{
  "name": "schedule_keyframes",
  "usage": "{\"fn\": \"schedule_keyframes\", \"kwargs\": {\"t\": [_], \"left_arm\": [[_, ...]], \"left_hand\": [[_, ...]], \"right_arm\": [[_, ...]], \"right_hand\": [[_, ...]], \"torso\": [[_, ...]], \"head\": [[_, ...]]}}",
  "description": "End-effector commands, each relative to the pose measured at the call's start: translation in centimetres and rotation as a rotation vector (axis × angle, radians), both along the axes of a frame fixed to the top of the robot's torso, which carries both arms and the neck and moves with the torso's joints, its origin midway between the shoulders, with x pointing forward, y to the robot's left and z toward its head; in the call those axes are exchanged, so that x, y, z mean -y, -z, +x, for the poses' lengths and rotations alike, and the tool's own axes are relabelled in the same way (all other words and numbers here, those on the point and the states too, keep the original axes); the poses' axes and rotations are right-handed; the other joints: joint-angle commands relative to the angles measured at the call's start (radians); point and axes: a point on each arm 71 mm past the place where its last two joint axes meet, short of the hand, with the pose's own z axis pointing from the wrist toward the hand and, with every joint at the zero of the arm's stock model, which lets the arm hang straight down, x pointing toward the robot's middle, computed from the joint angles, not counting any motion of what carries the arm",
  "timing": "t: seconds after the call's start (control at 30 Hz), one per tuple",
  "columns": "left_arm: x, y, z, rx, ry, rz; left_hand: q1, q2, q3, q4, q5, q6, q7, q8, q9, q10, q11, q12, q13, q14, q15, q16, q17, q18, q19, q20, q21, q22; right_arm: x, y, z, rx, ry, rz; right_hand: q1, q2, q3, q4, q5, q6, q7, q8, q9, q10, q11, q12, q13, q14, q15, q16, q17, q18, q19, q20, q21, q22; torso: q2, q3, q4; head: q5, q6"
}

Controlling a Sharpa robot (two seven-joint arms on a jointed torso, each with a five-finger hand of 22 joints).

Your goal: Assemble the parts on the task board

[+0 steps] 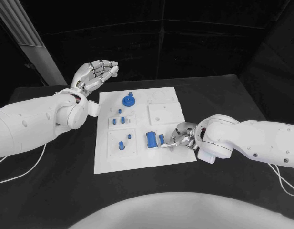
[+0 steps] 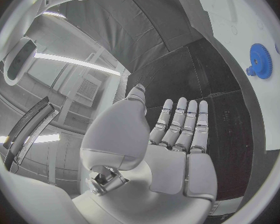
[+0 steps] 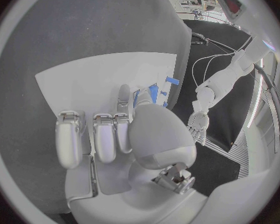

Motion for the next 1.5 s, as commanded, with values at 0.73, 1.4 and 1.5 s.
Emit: {"fn": "schedule_keyframes", "kwargs": {"t": [0.73,1.4,1.5], "left_arm": [[0.08,-1.05,-0.31,0.134,0.032,-0.051],[0.08,-1.04,-0.3,0.132,0.032,-0.05],[0.09,-1.04,-0.31,0.132,0.032,-0.051]], "left_hand": [[0.0,0.01,-0.005,0.001,0.004,-0.005,0.115,0.004,-0.002,-0.008,-0.001,0.007,-0.002,0.001,-0.002,0.003,-0.002,-0.017,-0.003,0.0,-0.005,-0.001],[0.003,0.013,-0.007,0.001,0.006,-0.007,0.115,0.005,-0.002,-0.01,-0.001,0.009,-0.002,0.002,-0.002,0.005,-0.006,-0.017,-0.003,0.0,-0.005,-0.002],[0.003,0.013,-0.007,0.001,0.006,-0.007,0.115,0.005,-0.002,-0.01,-0.001,0.009,-0.002,0.002,-0.002,0.005,-0.006,-0.017,-0.003,0.0,-0.005,-0.002]], "right_arm": [[0.05,0.11,0.06,-0.006,-0.01,-0.016],[0.03,0.0,0.01,0.003,-0.01,-0.002],[0.08,-0.11,-0.07,0.008,-0.012,0.012]], "right_hand": [[0.171,0.07,0.02,-0.014,0.058,0.005,-0.004,-0.025,0.015,0.106,-0.01,-0.002,0.254,0.104,-0.005,0.002,0.263,-0.015,0.104,-0.006,0.003,0.263],[0.2,0.034,0.005,-0.02,0.035,0.009,-0.003,-0.033,0.025,0.106,-0.009,-0.002,0.254,0.104,-0.004,0.002,0.263,-0.015,0.104,-0.005,0.003,0.263],[0.206,0.013,-0.006,-0.025,0.017,0.011,-0.004,-0.035,0.029,0.106,-0.009,-0.002,0.254,0.104,-0.004,0.002,0.263,-0.015,0.104,-0.005,0.003,0.263]], "torso": [[0.0,0.0,-0.0005],[0.0,0.0002,-0.0003],[0.0,0.0001,-0.0002]], "head": [[-0.002,0.0],[-0.002,0.0],[-0.002,0.0]]}}
